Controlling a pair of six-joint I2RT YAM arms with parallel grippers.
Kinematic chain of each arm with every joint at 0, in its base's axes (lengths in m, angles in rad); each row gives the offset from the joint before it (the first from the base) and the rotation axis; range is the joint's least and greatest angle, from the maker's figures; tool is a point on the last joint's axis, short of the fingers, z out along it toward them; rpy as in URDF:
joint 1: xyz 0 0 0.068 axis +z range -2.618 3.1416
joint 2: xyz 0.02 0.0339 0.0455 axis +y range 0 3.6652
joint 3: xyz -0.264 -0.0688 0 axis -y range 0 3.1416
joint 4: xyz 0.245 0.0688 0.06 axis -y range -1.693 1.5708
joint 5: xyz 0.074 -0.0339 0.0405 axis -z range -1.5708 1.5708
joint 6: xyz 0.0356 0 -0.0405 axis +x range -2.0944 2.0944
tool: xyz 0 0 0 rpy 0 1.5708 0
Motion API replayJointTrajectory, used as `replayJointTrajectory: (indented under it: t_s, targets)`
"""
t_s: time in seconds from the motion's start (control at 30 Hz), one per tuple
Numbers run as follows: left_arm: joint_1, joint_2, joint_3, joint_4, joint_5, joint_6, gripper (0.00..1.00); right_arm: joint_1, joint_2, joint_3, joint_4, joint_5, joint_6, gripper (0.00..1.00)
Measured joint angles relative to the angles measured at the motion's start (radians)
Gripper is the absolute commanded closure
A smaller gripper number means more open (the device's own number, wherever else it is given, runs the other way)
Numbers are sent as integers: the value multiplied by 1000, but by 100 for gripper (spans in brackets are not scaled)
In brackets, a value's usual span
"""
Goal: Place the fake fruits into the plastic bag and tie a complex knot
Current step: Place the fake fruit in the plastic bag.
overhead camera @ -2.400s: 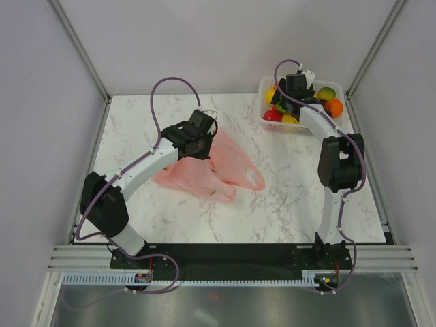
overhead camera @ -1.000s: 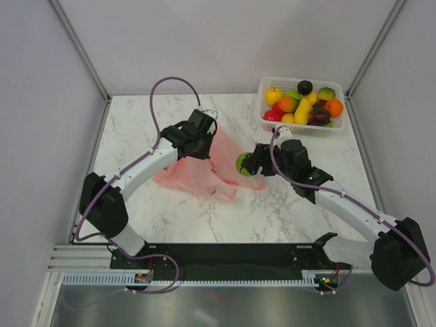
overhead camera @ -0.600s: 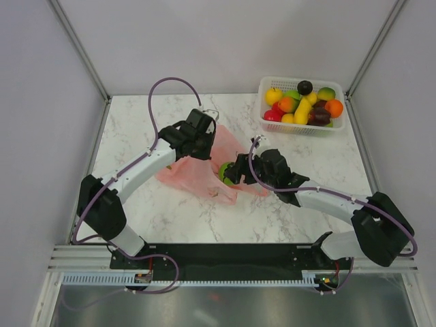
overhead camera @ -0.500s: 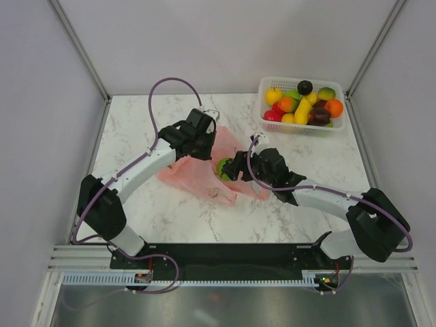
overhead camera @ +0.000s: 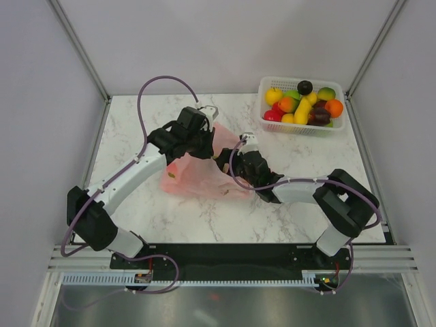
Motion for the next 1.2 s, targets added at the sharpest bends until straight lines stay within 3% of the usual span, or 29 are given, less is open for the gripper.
replayJointTrajectory:
  t_s: [0.1, 0.37, 0.57, 0.97, 1.03, 1.2]
  targets:
    - [0, -4, 0, 7, 3, 0, 98, 4, -11, -27, 42, 25, 0, 2]
    - [0, -3, -16, 13, -2, 2, 98, 2, -154, -128, 30, 51, -13, 16]
    - [0, -1, -16, 13, -8, 8, 98, 2, -293, -122, -84, 56, -53, 25]
    - [0, 9, -16, 13, -31, 19, 98, -14, -470, -124, -393, 218, -117, 24]
    - [0, 13, -16, 12, -31, 21, 98, -42, -486, -117, -442, 212, -139, 24]
    - [0, 14, -16, 11, -37, 22, 98, -274, -459, 8, -569, 154, -176, 24]
